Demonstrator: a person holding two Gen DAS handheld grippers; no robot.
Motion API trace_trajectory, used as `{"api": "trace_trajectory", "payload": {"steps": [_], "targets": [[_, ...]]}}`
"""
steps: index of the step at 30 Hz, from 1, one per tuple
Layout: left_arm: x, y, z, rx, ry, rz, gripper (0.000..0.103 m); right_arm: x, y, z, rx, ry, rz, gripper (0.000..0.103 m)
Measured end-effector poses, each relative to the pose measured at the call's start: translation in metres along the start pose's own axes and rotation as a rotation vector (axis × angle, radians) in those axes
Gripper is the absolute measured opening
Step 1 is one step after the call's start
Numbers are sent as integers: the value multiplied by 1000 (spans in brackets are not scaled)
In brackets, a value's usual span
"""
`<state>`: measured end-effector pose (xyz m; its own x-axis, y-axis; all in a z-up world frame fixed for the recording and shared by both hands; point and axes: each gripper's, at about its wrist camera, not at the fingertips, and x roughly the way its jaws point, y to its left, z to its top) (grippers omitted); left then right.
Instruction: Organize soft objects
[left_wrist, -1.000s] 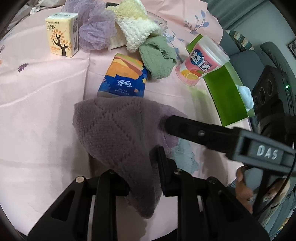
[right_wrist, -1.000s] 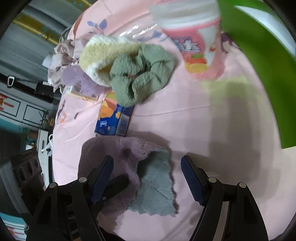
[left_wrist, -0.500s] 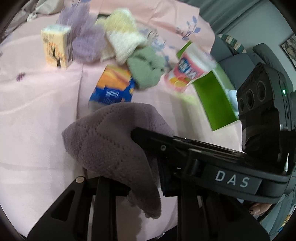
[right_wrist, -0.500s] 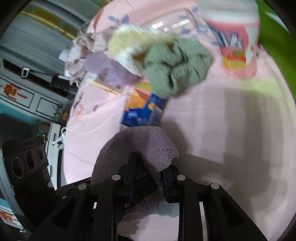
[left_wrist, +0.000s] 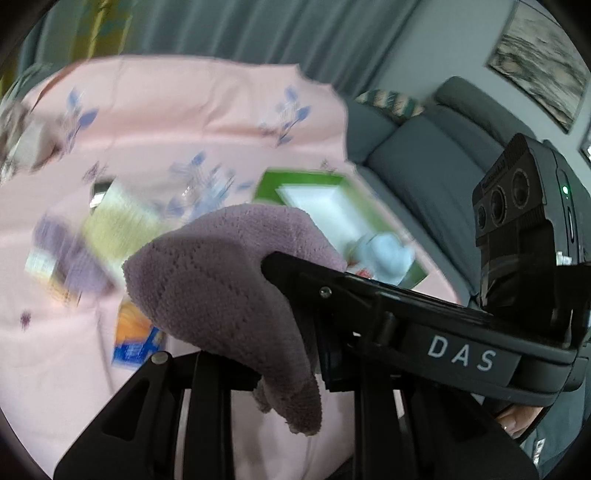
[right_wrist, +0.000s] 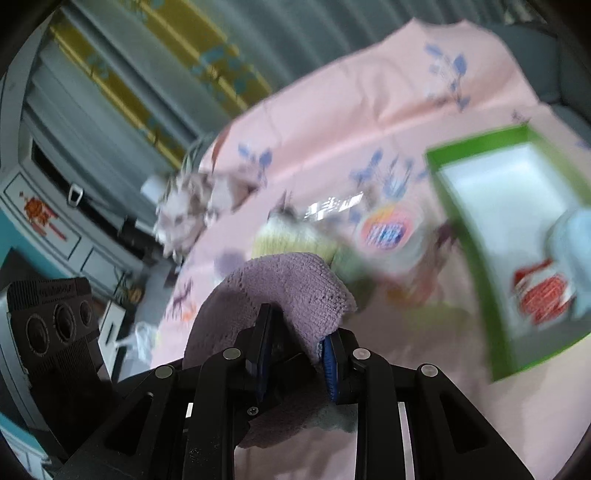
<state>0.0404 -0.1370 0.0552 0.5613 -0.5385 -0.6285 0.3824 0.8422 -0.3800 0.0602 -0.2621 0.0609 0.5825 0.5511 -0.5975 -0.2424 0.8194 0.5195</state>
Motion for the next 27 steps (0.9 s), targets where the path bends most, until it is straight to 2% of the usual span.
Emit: {"api": "trace_trajectory", "payload": {"steps": [4,9,14,21,24,26,27], "targets": [[8,-30,31,46,-61,-46,20,-30,-16,34,7,-99,-21,27],[34,-55,55,93,-62,-100,20,-47,-48,52,52,-191,-30,27],[81,-75,54,129,19,-125,20,-48,-102,45,185,-215,-51,27],[126,-84,54,125,94,-138,20,-44,-145,40,312,-216,-93,27],[138,-85,52,118,111,-130,25,-42,-155,40,352,-221,-153,27],[146,-83,51,108,125,-133,35,-45,-161,38,379,-245,-185,27],[149,-82,51,100,134,-130,48,-46,-164,38,393,-257,-186,27]]}}
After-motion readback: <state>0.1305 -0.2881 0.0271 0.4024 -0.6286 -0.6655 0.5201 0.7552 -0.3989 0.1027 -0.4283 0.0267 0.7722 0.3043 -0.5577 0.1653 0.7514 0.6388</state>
